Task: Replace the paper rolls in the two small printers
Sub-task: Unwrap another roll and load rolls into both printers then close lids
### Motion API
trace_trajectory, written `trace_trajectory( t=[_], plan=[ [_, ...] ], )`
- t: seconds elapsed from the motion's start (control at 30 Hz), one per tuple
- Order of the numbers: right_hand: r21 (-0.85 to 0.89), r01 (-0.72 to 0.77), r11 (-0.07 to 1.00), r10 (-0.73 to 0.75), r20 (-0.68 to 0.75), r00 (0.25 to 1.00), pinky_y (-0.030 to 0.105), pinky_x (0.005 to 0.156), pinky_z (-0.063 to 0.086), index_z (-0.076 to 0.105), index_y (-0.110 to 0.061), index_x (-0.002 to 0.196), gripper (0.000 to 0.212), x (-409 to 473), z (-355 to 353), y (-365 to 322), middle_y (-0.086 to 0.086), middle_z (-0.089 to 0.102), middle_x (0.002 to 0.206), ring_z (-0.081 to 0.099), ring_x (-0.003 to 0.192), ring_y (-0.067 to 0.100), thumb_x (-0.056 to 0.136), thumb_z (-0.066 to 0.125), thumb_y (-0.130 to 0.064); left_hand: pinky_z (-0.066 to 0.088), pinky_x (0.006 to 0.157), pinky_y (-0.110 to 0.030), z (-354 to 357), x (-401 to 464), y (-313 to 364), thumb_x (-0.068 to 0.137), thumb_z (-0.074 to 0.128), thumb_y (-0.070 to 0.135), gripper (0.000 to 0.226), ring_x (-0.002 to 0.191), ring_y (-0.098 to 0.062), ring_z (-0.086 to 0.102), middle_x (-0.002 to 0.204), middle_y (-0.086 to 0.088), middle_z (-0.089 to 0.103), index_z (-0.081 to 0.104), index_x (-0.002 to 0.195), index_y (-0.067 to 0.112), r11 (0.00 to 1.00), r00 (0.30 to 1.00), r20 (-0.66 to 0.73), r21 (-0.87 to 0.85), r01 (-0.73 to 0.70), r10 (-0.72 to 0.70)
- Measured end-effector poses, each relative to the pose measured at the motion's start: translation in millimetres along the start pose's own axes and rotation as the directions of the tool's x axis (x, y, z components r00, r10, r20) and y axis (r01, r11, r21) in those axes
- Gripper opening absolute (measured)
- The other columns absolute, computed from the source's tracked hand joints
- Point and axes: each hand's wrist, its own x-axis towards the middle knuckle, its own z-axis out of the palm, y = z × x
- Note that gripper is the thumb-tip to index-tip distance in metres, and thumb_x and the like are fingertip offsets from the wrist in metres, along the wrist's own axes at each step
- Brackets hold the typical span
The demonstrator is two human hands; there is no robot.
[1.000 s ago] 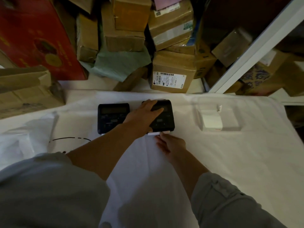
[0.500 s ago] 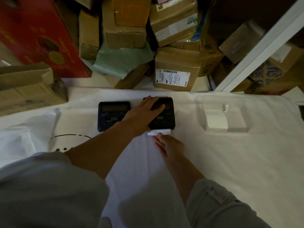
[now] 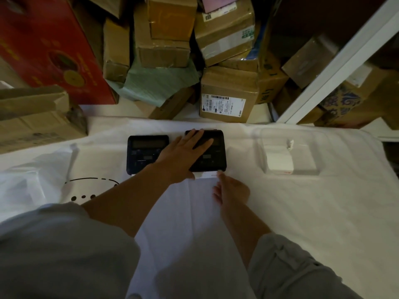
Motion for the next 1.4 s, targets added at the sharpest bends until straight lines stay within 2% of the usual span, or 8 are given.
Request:
trace_trajectory(
  t=[0.07,0.17,0.27,0.37,0.63,1.03,1.17,1.4],
  plan=[
    [-0.009,0.164,0.986,-0.164,-0.110,0.980,0.038,0.088,0.053,0.063,-0.010,0.103,0.030,2.0,-2.5,-8.1,0.009,0.067,0.103,0.064,0.092,0.024,0.086,0.066,-0.035,0.004,0.118,-0.047,-3.3,-10.6,-3.6,0.078,0.070,0.046,0.112,0.146,-0.025,-0.012,0.158,-0.007,-0.016,-0.016,0.148,0.031,0.995,0.994,-0.067,-0.057,0.082,-0.086],
    [0.012,0.317,0.948,-0.317,0.008,0.948,0.037,0.102,0.043,0.048,-0.013,0.133,0.056,-0.8,1.5,-27.7,0.010,0.052,0.133,0.051,0.121,0.028,0.084,0.070,-0.031,0.011,0.116,-0.056,-8.2,-26.9,-19.8,0.081,0.069,0.039,0.100,0.146,-0.029,-0.010,0.159,-0.008,-0.010,-0.003,0.150,0.032,0.884,0.875,-0.160,-0.188,0.428,-0.457],
    [-0.401,0.431,0.808,-0.399,0.166,0.902,0.048,0.111,0.028,0.016,-0.025,0.150,0.096,-2.6,16.2,-39.0,0.012,0.021,0.155,0.024,0.141,0.033,0.076,0.075,-0.043,0.017,0.112,-0.060,-2.4,-35.6,-33.5,0.079,0.071,0.041,0.092,0.145,-0.033,-0.012,0.157,-0.007,-0.016,0.010,0.149,0.037,0.562,0.664,0.060,-0.479,0.675,-0.745],
    [-0.643,0.525,0.558,-0.477,0.269,0.837,0.052,0.114,0.022,-0.006,-0.032,0.150,0.116,-9.2,30.8,-36.5,0.012,-0.006,0.158,0.005,0.146,0.035,0.070,0.076,-0.050,0.024,0.110,-0.055,10.0,-33.6,-32.1,0.073,0.076,0.042,0.099,0.144,-0.034,-0.004,0.156,-0.008,-0.016,0.011,0.147,0.042,0.402,0.617,0.159,-0.630,0.665,-0.771],
    [-0.710,0.512,0.483,-0.518,0.240,0.821,0.048,0.095,0.042,-0.011,-0.033,0.149,0.123,-6.4,39.2,-28.5,0.015,0.025,0.140,0.033,0.126,0.035,0.065,0.077,-0.050,0.033,0.099,-0.052,8.6,-24.6,-25.9,0.066,0.077,0.041,0.106,0.134,-0.035,0.019,0.151,-0.009,0.000,0.008,0.147,0.042,0.424,0.576,0.112,-0.568,0.705,-0.809],
    [-0.717,0.518,0.467,-0.552,0.221,0.804,0.047,0.091,0.045,-0.010,-0.033,0.150,0.120,5.8,29.9,-33.8,0.012,0.025,0.139,0.035,0.124,0.032,0.067,0.075,-0.050,0.032,0.101,-0.053,12.3,-14.3,-27.4,0.068,0.076,0.043,0.105,0.137,-0.034,0.015,0.153,-0.007,-0.003,0.006,0.147,0.042,0.464,0.590,0.070,-0.546,0.698,-0.805],
    [-0.701,0.535,0.471,-0.522,0.267,0.810,0.051,0.103,0.037,-0.012,-0.033,0.149,0.120,6.8,26.1,-36.0,0.014,0.013,0.151,0.025,0.136,0.036,0.069,0.074,-0.054,0.023,0.108,-0.055,10.2,-14.1,-23.3,0.070,0.074,0.043,0.106,0.144,-0.033,0.002,0.156,-0.009,-0.011,0.002,0.148,0.039,0.462,0.588,0.082,-0.536,0.707,-0.805],
    [-0.678,0.589,0.440,-0.624,0.241,0.743,0.047,0.116,0.024,0.017,-0.018,0.150,0.081,6.1,10.5,-58.8,0.015,0.018,0.156,0.019,0.143,0.033,0.087,0.059,-0.045,0.006,0.116,-0.051,-8.1,-6.6,13.4,0.086,0.062,0.036,0.086,0.146,-0.029,-0.008,0.159,-0.009,-0.007,0.006,0.150,0.028,0.763,0.755,-0.248,-0.447,0.467,-0.607]
  ],
)
